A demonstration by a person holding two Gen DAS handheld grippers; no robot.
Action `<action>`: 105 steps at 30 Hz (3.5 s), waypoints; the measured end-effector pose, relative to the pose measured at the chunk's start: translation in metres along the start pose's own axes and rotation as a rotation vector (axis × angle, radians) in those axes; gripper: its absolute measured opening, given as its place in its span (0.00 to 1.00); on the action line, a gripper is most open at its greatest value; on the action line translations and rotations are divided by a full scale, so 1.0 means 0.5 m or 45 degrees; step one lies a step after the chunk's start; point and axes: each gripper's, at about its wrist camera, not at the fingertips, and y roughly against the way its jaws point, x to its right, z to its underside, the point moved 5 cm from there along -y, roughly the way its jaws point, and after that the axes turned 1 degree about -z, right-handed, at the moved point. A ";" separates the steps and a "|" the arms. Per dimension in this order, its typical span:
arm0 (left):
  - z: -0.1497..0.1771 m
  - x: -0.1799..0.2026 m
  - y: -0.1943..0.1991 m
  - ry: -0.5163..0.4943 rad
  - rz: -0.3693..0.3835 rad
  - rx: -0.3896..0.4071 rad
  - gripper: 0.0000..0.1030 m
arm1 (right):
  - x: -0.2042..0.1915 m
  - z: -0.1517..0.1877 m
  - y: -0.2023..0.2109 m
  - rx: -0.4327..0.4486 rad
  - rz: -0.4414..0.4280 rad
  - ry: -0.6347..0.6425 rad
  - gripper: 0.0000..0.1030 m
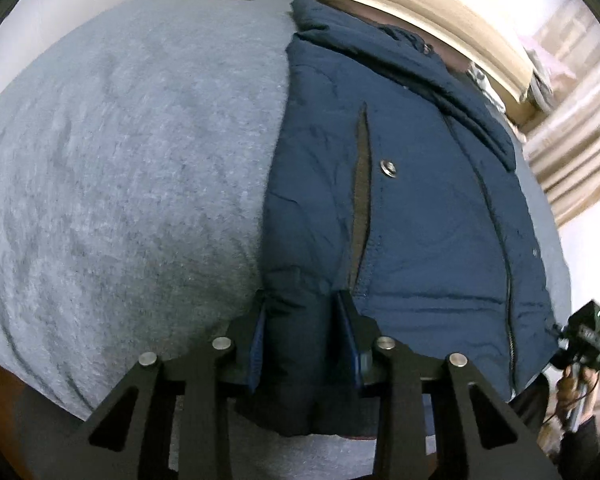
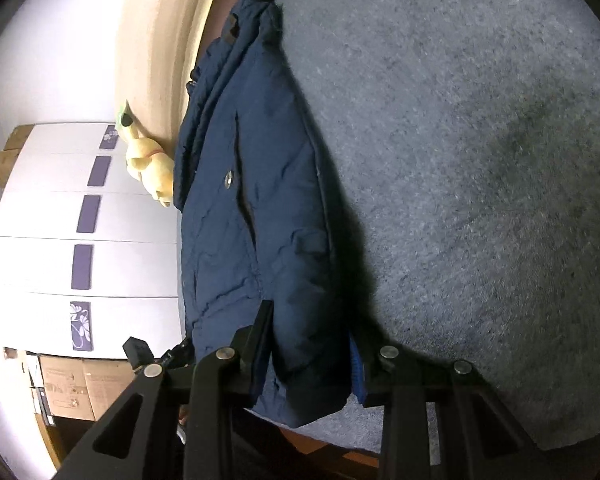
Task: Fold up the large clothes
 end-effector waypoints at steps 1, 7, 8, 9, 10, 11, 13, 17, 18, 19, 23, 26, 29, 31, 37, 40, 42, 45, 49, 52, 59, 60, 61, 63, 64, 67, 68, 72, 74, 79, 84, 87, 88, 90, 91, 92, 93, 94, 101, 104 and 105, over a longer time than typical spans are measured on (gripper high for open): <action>0.003 -0.004 0.003 0.002 -0.008 0.007 0.35 | -0.001 0.000 -0.002 -0.008 0.009 0.008 0.35; 0.002 0.007 -0.006 -0.013 -0.055 0.007 0.33 | -0.018 0.008 -0.009 -0.015 0.067 0.043 0.22; 0.001 0.013 -0.006 -0.022 -0.060 0.002 0.29 | -0.025 0.009 -0.012 -0.014 0.070 0.045 0.21; -0.001 0.016 -0.003 -0.035 -0.062 0.000 0.21 | -0.026 0.010 -0.012 -0.014 0.066 0.040 0.19; -0.002 0.020 0.003 -0.043 -0.060 0.001 0.17 | -0.027 0.012 -0.013 -0.018 0.066 0.045 0.17; -0.006 0.022 0.006 -0.048 -0.052 0.003 0.16 | -0.031 0.014 -0.013 -0.018 0.065 0.056 0.17; -0.009 0.021 0.014 -0.054 -0.044 0.015 0.14 | -0.036 0.018 -0.007 -0.004 0.053 0.056 0.15; -0.005 0.018 0.042 -0.066 -0.038 0.050 0.13 | -0.048 0.034 0.002 0.009 0.023 0.068 0.14; -0.003 0.016 0.051 -0.062 -0.031 0.058 0.13 | -0.052 0.040 0.005 0.012 0.012 0.071 0.14; 0.000 0.015 0.059 -0.061 -0.026 0.067 0.13 | -0.058 0.045 0.007 0.013 0.007 0.078 0.14; 0.011 0.008 0.089 -0.076 -0.016 0.096 0.13 | -0.078 0.066 0.015 0.012 -0.005 0.100 0.14; 0.023 0.009 0.112 -0.095 -0.015 0.112 0.12 | -0.093 0.084 0.022 0.008 -0.010 0.122 0.13; 0.034 0.007 0.131 -0.110 -0.016 0.122 0.12 | -0.105 0.102 0.024 0.001 -0.014 0.143 0.13; 0.043 0.007 0.142 -0.121 -0.015 0.128 0.12 | -0.112 0.115 0.027 -0.004 -0.016 0.154 0.13; 0.072 0.005 0.184 -0.141 -0.023 0.143 0.12 | -0.130 0.141 0.037 -0.010 -0.032 0.190 0.13; 0.084 0.011 0.212 -0.154 -0.031 0.160 0.12 | -0.148 0.153 0.045 -0.010 -0.041 0.215 0.13; 0.093 0.014 0.229 -0.165 -0.037 0.172 0.12 | -0.158 0.160 0.048 -0.014 -0.045 0.233 0.13; 0.100 0.013 0.247 -0.167 -0.038 0.176 0.12 | -0.171 0.165 0.055 -0.013 -0.052 0.259 0.13; 0.107 0.013 0.261 -0.176 -0.042 0.187 0.12 | -0.182 0.168 0.065 -0.003 -0.070 0.281 0.13; 0.105 0.022 0.274 -0.179 -0.044 0.203 0.12 | -0.185 0.163 0.074 0.004 -0.094 0.289 0.13; 0.060 0.049 0.298 -0.188 -0.064 0.278 0.12 | -0.218 0.121 0.090 0.083 -0.235 0.342 0.12; 0.051 0.053 0.300 -0.188 -0.069 0.288 0.12 | -0.222 0.113 0.091 0.092 -0.243 0.347 0.12; 0.040 0.059 0.301 -0.193 -0.084 0.301 0.12 | -0.228 0.104 0.090 0.101 -0.250 0.352 0.12; 0.020 0.070 0.305 -0.198 -0.102 0.327 0.12 | -0.238 0.084 0.090 0.119 -0.265 0.368 0.12; 0.011 0.074 0.305 -0.201 -0.112 0.338 0.12 | -0.244 0.073 0.092 0.130 -0.277 0.375 0.12; -0.020 0.090 0.306 -0.229 -0.156 0.378 0.12 | -0.262 0.049 0.097 0.167 -0.304 0.400 0.12; -0.029 0.095 0.306 -0.238 -0.162 0.387 0.12 | -0.265 0.041 0.101 0.178 -0.310 0.404 0.12; -0.062 0.110 0.312 -0.262 -0.168 0.420 0.12 | -0.284 0.009 0.108 0.220 -0.329 0.411 0.12; -0.073 0.112 0.315 -0.263 -0.174 0.432 0.12 | -0.295 -0.002 0.114 0.241 -0.337 0.414 0.12; -0.097 0.111 0.316 -0.248 -0.176 0.448 0.12 | -0.308 -0.020 0.127 0.279 -0.350 0.416 0.12; -0.112 0.118 0.317 -0.249 -0.169 0.460 0.12 | -0.318 -0.029 0.134 0.295 -0.348 0.421 0.12; -0.126 0.118 0.316 -0.237 -0.160 0.467 0.12 | -0.323 -0.036 0.138 0.309 -0.340 0.419 0.12; -0.131 0.118 0.315 -0.234 -0.158 0.472 0.12 | -0.325 -0.038 0.139 0.315 -0.339 0.415 0.12; -0.136 0.121 0.312 -0.227 -0.158 0.477 0.12 | -0.330 -0.043 0.142 0.325 -0.334 0.415 0.12; -0.141 0.121 0.310 -0.223 -0.156 0.479 0.12 | -0.332 -0.044 0.143 0.330 -0.331 0.414 0.12; -0.145 0.121 0.309 -0.221 -0.155 0.480 0.12 | -0.334 -0.046 0.144 0.334 -0.328 0.412 0.12; -0.150 0.121 0.307 -0.219 -0.156 0.482 0.12 | -0.335 -0.047 0.144 0.336 -0.324 0.411 0.12; -0.153 0.122 0.305 -0.219 -0.157 0.483 0.12 | -0.336 -0.048 0.145 0.338 -0.318 0.412 0.12; -0.154 0.124 0.316 -0.217 -0.167 0.516 0.12 | -0.350 -0.044 0.156 0.375 -0.316 0.415 0.12; -0.136 0.119 0.330 -0.211 -0.168 0.532 0.12 | -0.354 -0.030 0.167 0.392 -0.314 0.426 0.12; -0.129 0.117 0.334 -0.206 -0.168 0.538 0.12 | -0.357 -0.022 0.172 0.398 -0.314 0.436 0.12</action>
